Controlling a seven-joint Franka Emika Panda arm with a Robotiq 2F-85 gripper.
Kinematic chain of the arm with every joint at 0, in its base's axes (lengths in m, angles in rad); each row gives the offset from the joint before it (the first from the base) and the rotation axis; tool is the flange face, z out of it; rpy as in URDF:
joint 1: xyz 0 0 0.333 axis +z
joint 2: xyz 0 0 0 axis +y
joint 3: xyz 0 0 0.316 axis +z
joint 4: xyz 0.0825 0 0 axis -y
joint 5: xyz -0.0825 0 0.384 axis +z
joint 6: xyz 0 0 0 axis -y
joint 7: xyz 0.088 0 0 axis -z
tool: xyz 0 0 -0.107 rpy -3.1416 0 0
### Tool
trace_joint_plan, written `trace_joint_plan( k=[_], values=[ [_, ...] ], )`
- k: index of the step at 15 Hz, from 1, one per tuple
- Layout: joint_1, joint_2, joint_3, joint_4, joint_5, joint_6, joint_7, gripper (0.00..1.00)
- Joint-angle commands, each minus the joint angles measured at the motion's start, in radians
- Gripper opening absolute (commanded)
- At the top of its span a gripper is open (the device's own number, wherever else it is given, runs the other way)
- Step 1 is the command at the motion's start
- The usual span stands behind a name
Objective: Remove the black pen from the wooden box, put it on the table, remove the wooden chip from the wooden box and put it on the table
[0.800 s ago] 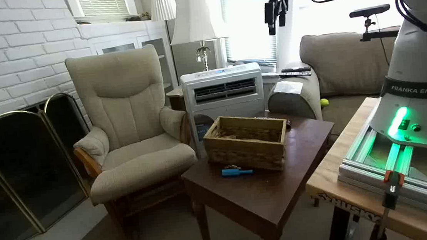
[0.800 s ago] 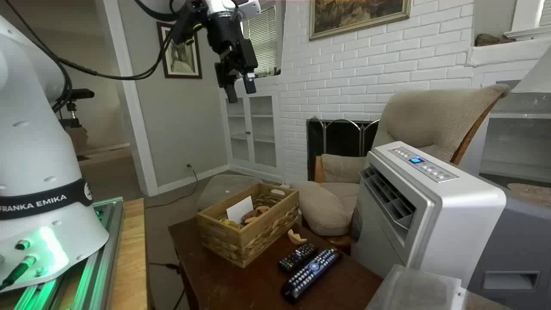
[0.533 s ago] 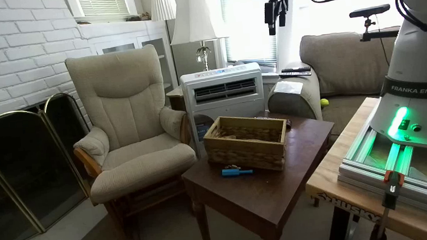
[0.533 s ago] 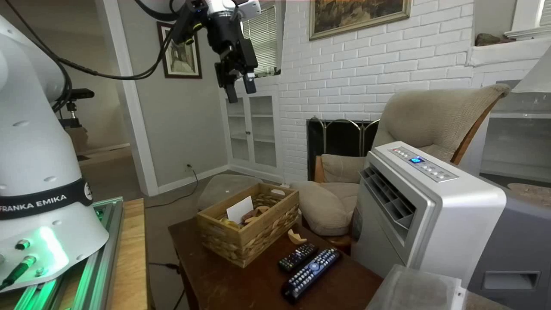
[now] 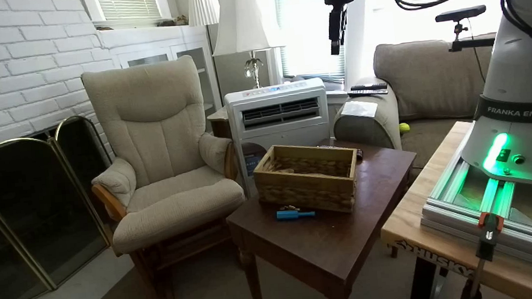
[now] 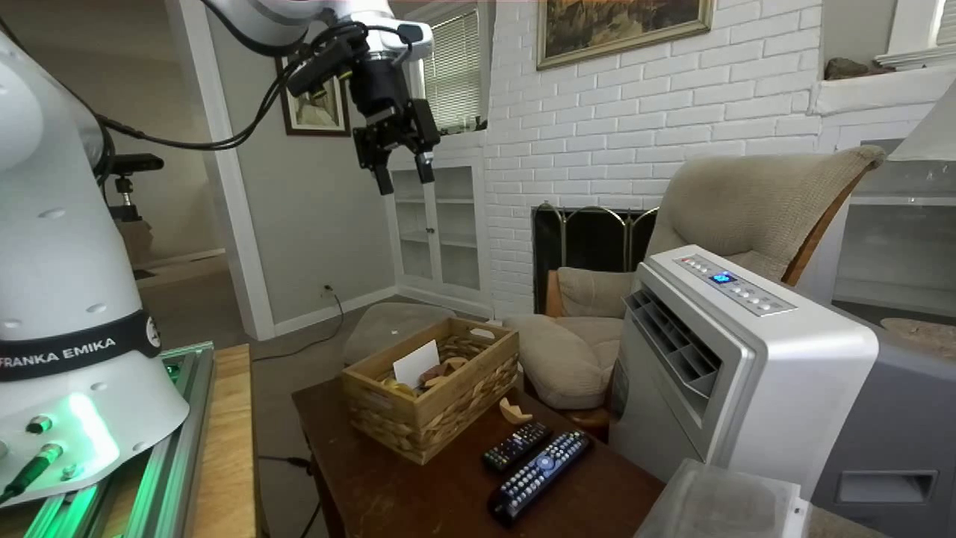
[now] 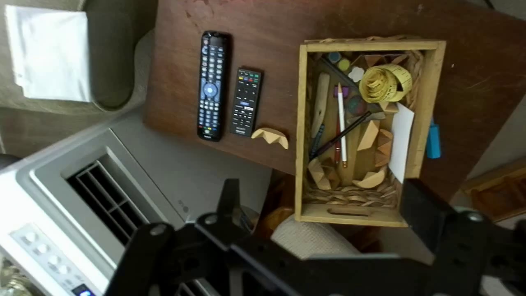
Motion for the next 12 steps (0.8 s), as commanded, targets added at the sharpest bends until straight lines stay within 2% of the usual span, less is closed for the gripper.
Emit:
trace_joint_plan(
  k=[1, 2, 3, 4, 7, 10, 11, 12],
  values=[
    [0.092, 0.034, -0.021, -0.028, 0.094, 0.147, -0.073, 1.0],
    [0.095, 0.04, -0.001, -0.046, 0.12, 0.193, -0.007, 1.0],
    [0.048, 0.054, 0.068, -0.046, 0.098, 0.202, 0.139, 1.0],
    [0.037, 0.076, 0.093, -0.044, 0.096, 0.233, 0.196, 1.0],
    [-0.062, 0.145, 0.221, -0.041, 0.001, 0.274, 0.435, 1.0],
    [-0.143, 0.201, 0.336, -0.039, -0.111, 0.196, 0.638, 1.0],
    [-0.154, 0.219, 0.354, -0.039, -0.131, 0.16, 0.689, 1.0],
    [-0.134, 0.247, 0.341, -0.027, -0.113, 0.092, 0.67, 1.0]
  ],
)
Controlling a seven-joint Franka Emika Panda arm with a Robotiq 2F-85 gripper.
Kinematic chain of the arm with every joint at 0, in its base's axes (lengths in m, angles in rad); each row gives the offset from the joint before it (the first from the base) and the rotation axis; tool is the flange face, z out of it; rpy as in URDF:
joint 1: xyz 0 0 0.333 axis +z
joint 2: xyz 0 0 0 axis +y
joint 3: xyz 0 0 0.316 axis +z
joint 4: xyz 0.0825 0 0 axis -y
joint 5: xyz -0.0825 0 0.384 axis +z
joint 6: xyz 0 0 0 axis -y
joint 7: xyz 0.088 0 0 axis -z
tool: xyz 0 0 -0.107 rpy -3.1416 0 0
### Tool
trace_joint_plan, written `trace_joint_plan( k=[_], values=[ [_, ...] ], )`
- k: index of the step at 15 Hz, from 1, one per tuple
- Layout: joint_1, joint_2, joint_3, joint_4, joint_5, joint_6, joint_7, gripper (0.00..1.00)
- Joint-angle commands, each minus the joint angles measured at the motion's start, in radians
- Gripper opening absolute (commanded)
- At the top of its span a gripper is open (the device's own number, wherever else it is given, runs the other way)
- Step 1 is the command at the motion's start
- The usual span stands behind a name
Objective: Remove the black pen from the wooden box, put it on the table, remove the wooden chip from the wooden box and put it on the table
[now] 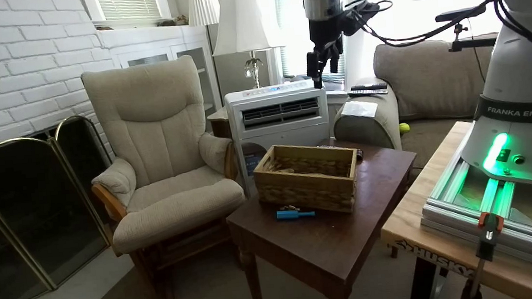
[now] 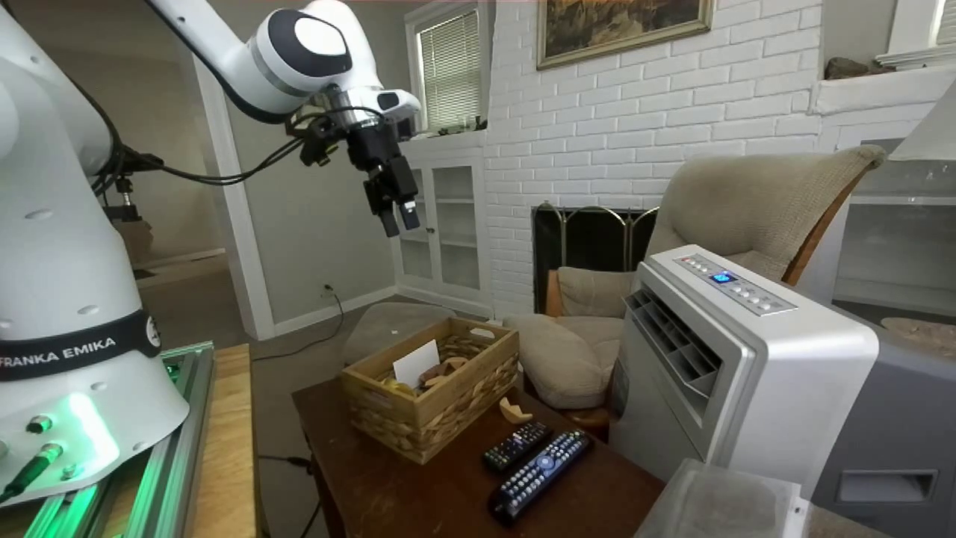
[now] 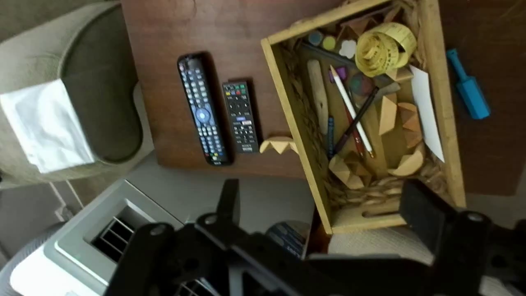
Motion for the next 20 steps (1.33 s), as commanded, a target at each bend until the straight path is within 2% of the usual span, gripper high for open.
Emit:
trace_joint_plan(
  k=[1, 2, 3, 7, 9, 10, 11, 14, 16, 20],
  values=[
    [0.038, 0.098, -0.03, 0.019, 0.02, -0.11, -0.045, 1.0],
    [0.062, 0.108, -0.071, 0.003, 0.038, 0.004, -0.128, 1.0],
    [0.045, 0.064, -0.032, 0.003, -0.008, -0.065, -0.014, 1.0],
    [0.055, 0.078, -0.048, 0.006, -0.007, -0.056, -0.025, 1.0],
    [0.068, 0.114, -0.082, 0.04, 0.056, -0.074, -0.064, 1.0],
    [0.091, 0.154, -0.119, 0.06, 0.112, -0.083, -0.144, 1.0],
    [0.088, 0.185, -0.134, 0.062, 0.139, -0.017, -0.126, 1.0],
    [0.102, 0.281, -0.178, 0.099, 0.214, 0.021, -0.209, 1.0],
    [0.102, 0.332, -0.188, 0.1, 0.212, 0.109, -0.227, 1.0],
    [0.106, 0.435, -0.187, 0.08, 0.192, 0.311, -0.157, 1.0]
  ],
)
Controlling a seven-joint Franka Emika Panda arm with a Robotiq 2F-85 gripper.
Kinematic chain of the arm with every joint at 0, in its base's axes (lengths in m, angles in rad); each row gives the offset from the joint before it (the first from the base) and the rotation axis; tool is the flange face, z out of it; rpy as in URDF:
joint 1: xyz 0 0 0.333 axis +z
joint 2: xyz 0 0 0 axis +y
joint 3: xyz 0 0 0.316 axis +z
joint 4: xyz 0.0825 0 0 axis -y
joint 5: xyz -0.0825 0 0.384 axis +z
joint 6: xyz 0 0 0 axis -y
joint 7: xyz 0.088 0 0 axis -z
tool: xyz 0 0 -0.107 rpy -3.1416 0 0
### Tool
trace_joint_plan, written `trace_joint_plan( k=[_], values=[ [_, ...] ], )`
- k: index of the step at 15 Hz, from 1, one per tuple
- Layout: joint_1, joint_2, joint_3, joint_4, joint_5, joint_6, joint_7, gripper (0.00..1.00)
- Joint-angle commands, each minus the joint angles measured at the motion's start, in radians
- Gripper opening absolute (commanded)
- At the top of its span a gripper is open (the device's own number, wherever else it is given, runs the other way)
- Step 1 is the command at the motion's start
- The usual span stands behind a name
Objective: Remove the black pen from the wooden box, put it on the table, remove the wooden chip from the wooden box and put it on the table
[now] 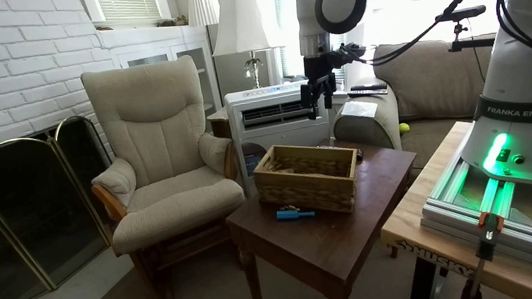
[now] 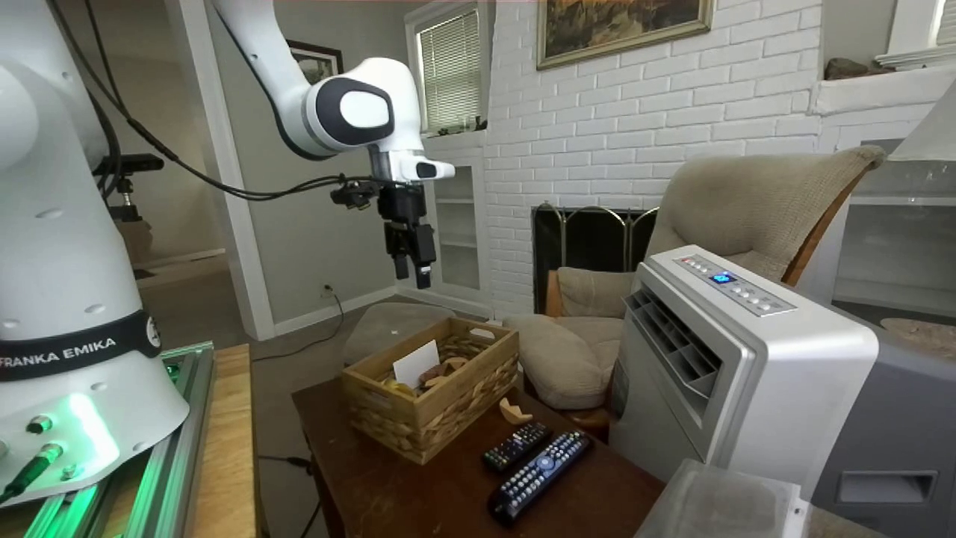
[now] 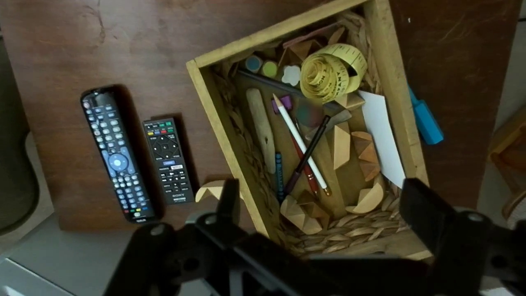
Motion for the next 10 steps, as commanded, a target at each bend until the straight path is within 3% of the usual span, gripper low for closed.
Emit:
trace_joint_plan(
  k=[1, 4, 5, 10],
  values=[
    [0.02, 0.11, -0.012, 0.006, -0.006, 0.146, 0.055, 1.0],
    [0.046, 0.186, -0.036, 0.031, -0.052, 0.181, 0.155, 1.0],
    [0.065, 0.206, -0.066, 0.04, -0.074, 0.211, 0.271, 1.0],
    [0.203, 0.307, -0.209, 0.121, -0.173, 0.161, 0.558, 1.0]
  ],
)
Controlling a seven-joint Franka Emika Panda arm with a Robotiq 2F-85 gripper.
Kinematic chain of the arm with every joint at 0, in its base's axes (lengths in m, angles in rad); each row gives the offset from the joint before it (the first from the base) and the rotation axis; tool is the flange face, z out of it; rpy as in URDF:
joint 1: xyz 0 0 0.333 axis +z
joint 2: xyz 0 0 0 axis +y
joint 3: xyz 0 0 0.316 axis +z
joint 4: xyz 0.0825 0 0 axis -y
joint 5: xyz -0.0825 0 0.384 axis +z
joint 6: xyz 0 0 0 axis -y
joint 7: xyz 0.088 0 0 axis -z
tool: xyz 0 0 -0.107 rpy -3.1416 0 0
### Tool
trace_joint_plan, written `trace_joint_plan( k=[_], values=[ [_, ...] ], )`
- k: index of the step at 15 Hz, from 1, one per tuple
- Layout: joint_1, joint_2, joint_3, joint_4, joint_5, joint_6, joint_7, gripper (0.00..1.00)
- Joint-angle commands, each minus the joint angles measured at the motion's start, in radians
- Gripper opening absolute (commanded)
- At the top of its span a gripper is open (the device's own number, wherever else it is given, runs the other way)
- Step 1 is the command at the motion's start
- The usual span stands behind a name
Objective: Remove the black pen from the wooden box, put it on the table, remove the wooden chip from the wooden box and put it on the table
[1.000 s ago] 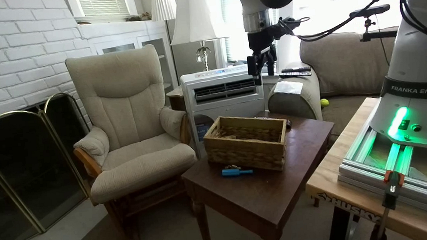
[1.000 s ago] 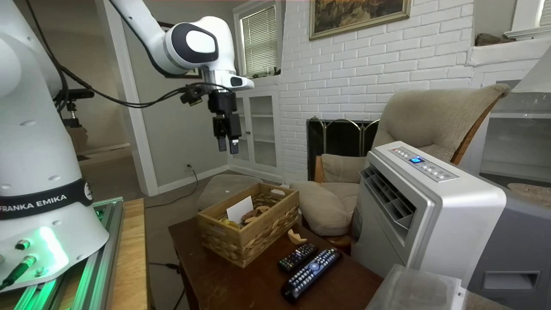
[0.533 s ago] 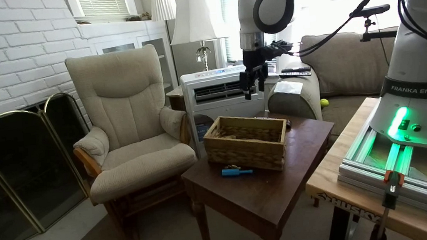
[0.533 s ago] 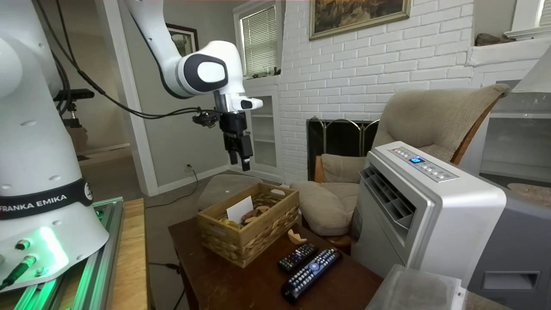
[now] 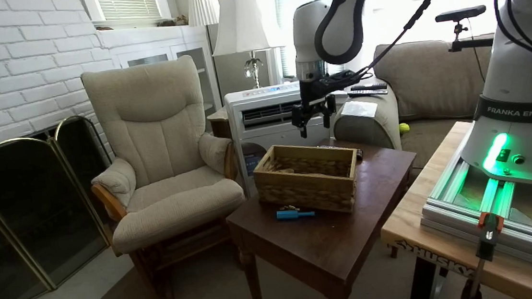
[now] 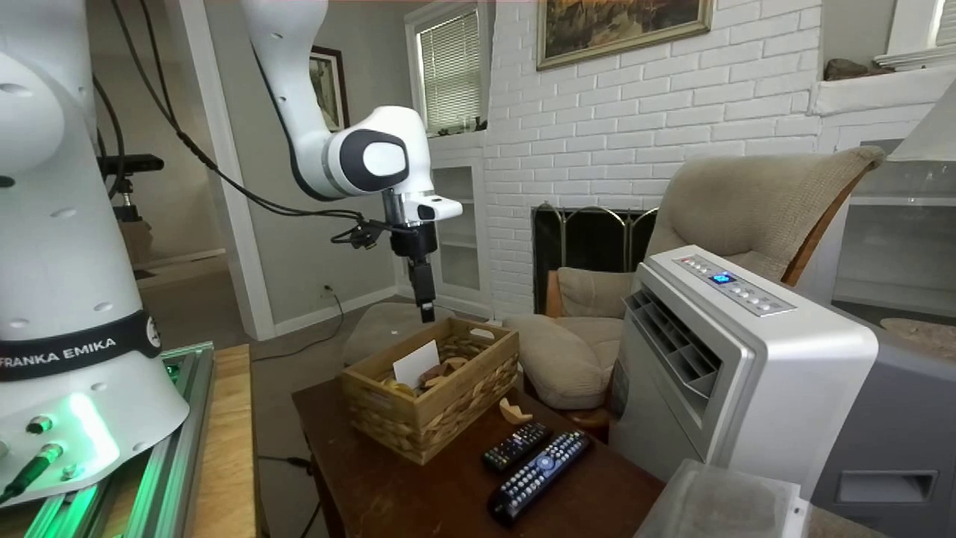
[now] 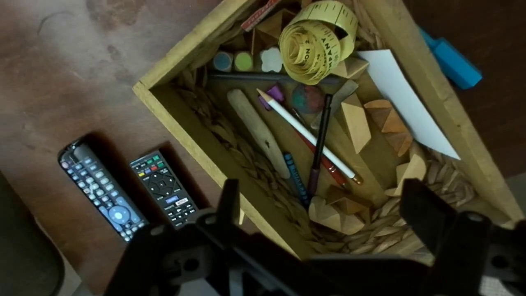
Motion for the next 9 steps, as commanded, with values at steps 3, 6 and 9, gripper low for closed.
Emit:
trace_joint_plan(
  k=[3, 6, 9],
  values=[
    [0.136, 0.086, -0.105, 0.081, -0.08, -0.103, 0.175, 1.0],
    [0.118, 0.079, -0.086, 0.063, -0.041, -0.076, 0.131, 1.0],
    [0.126, 0.11, -0.086, 0.103, -0.01, -0.09, 0.173, 1.0]
  ],
)
